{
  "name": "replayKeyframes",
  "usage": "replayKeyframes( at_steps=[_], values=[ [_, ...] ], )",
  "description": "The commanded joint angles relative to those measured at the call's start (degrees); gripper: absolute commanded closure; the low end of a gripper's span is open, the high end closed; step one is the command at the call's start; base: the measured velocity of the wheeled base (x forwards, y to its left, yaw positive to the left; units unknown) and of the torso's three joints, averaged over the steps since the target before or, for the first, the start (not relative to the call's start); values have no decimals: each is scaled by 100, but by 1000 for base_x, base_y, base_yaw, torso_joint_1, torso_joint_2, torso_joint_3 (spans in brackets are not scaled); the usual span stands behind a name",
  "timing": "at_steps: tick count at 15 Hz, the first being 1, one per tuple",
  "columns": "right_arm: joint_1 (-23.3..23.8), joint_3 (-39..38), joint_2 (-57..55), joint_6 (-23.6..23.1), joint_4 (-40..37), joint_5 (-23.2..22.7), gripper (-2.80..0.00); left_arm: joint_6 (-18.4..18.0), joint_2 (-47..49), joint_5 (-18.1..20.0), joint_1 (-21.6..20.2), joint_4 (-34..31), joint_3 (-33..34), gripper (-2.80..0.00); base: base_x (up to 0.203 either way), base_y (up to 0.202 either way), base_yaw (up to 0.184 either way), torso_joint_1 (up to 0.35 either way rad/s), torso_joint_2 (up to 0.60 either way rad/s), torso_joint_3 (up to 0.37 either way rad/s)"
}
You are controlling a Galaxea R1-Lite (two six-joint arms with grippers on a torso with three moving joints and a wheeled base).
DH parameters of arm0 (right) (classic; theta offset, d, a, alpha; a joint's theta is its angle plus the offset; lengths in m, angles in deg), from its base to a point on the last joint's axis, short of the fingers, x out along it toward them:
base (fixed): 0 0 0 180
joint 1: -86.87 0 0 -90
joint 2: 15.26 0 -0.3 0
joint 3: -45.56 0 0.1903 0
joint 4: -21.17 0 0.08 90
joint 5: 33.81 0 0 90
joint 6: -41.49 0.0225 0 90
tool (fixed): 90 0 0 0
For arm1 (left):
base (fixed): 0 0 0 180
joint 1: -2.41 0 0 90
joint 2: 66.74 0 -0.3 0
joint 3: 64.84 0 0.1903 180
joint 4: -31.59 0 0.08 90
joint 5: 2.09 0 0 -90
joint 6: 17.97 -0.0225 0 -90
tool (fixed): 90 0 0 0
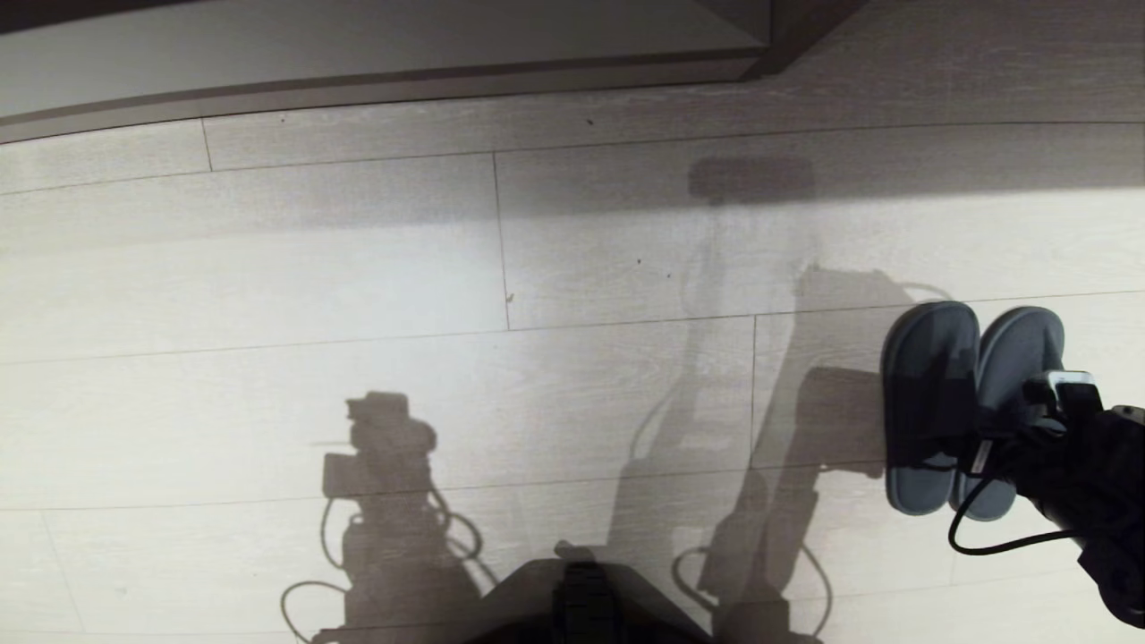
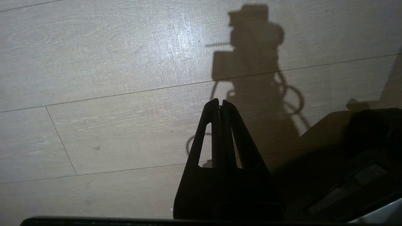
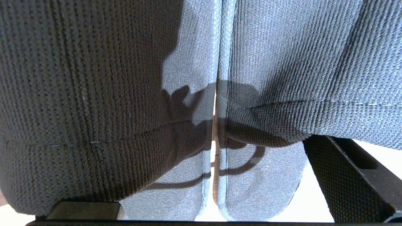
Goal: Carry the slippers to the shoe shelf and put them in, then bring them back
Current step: Pick up the slippers on the floor
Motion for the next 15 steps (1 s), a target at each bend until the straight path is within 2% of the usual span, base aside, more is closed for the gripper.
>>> replayKeyframes(
  at_steps=[1, 7, 15],
  values=[
    [-19, -178, -8, -90, 40, -53, -280, 2, -6, 0, -1, 5, 44, 0, 0, 0, 0, 0, 0, 0],
    [-13, -405, 31, -376, 40, -237, -280, 29, -2, -9, -1, 5, 44, 0, 0, 0, 0, 0, 0, 0],
    [34, 195, 17, -485, 40, -293, -280, 11, -2, 0, -1, 5, 44, 0, 0, 0, 0, 0, 0, 0]
  ],
)
